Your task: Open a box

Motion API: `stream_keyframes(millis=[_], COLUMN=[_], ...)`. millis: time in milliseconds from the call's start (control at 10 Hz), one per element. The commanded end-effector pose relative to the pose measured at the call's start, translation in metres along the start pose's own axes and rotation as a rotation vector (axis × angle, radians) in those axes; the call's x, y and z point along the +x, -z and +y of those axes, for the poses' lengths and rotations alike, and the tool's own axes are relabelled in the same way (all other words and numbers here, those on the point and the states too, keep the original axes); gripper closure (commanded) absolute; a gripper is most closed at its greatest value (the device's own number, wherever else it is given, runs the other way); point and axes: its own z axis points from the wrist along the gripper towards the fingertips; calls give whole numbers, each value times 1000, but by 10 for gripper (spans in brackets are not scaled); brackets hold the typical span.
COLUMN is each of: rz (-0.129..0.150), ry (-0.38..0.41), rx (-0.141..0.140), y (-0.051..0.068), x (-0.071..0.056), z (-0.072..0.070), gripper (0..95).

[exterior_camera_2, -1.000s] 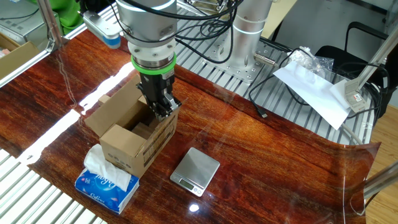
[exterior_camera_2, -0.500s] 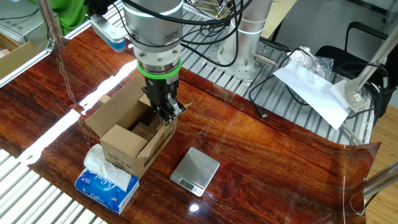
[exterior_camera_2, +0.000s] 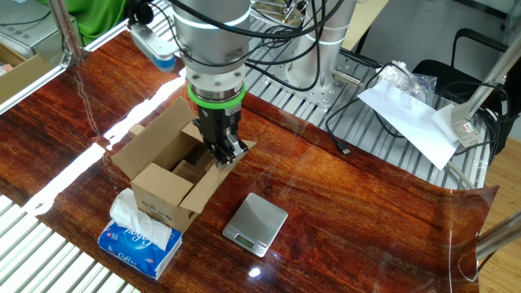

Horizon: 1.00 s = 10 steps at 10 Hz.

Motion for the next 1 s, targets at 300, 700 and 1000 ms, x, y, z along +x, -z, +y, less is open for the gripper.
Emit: stream_keyframes(millis=[300, 700, 1000], rz=[-43, -74, -82], ry=[1, 2, 1], rx=[-11, -19, -14], y=[-13, -28, -31], x=[0, 0, -1], z=[2, 4, 4], gripper=[950, 950, 950])
